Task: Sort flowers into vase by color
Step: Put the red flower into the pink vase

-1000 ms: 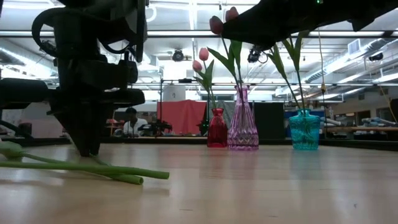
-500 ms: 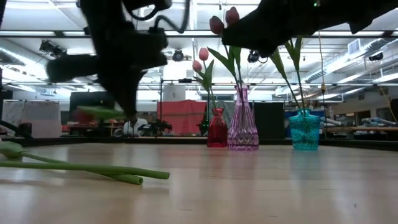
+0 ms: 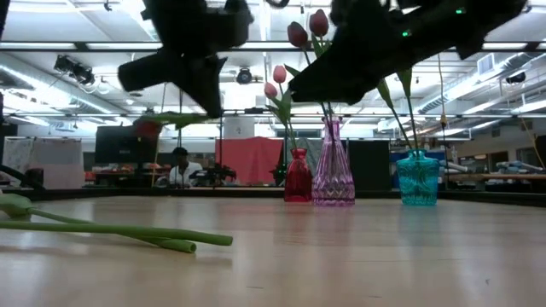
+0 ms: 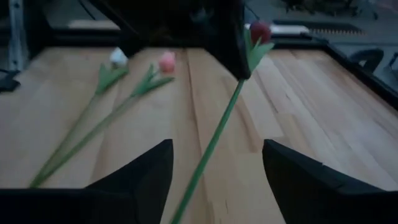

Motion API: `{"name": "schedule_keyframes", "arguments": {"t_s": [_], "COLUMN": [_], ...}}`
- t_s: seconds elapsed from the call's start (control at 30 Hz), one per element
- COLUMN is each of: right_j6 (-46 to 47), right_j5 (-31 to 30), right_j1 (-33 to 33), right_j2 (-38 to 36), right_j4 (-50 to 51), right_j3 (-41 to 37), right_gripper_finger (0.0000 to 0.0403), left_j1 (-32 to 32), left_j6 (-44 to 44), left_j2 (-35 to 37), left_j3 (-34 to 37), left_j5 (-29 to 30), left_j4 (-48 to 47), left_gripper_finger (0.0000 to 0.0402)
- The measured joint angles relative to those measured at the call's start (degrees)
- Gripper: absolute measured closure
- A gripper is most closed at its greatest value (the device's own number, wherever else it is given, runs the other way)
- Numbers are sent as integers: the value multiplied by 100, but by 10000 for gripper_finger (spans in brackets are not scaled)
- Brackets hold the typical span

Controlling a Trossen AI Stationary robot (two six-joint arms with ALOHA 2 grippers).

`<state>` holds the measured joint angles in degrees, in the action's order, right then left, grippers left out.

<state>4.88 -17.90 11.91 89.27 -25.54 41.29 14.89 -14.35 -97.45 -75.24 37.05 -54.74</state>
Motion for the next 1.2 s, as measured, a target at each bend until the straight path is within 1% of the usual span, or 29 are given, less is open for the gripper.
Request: {"name": "schedule_keyframes", "arguments": {"t_s": [0.13, 0.2, 0.27, 0.33, 0.43, 0.53, 0.57, 0.6, 0.7, 0.77, 0.83, 0.9, 0.97, 1.1, 1.2], "right_j6": [12, 12, 12, 13, 64, 287, 319, 370, 589, 708, 829, 909, 911, 806, 341], "right_j5": [-63, -97, -177, -195, -194, -163, -122, -106, -185, -324, -700, -1169, -1622, -2305, -2739], "right_j1": [-42, -42, -48, -73, -122, -198, -225, -237, -255, -256, -238, -192, -108, 152, 353], "right_j2": [304, 443, 545, 623, 639, 578, 566, 541, 502, 468, 400, 345, 308, 259, 237], "right_j4": [579, 726, 764, 804, 820, 1076, 1116, 1163, 1362, 1560, 1642, 1589, 1543, 1256, 796], "right_j3": [423, 594, 735, 820, 853, 853, 853, 853, 853, 851, 851, 853, 853, 851, 849], "right_gripper_finger": [140, 148, 167, 199, 270, 360, 380, 389, 389, 394, 396, 394, 394, 395, 395], "left_j1": [-18, -19, -19, -19, 0, 14, 22, 40, 96, 130, 177, 233, 296, 284, 229], "left_j6": [-11, -14, -13, -13, 120, 335, 400, 438, 645, 852, 1015, 1006, 990, 1152, 1222], "left_j2": [2, 1, 2, 2, 2, 2, 6, 23, 83, 142, 270, 436, 580, 966, 1372], "left_j3": [-260, -355, -414, -418, -418, -418, -418, -418, -418, -418, -320, 24, 465, 1410, 2081], "left_j5": [243, 279, 307, 315, 302, 289, 293, 288, 170, -196, -700, -1147, -1435, -1526, -1519], "left_j4": [-191, -322, -357, -401, -392, -293, -261, -229, -122, -72, 342, 1047, 1805, 3013, 3961], "left_gripper_finger": [401, 401, 401, 401, 397, 378, 369, 360, 331, 318, 313, 312, 315, 324, 331]}}
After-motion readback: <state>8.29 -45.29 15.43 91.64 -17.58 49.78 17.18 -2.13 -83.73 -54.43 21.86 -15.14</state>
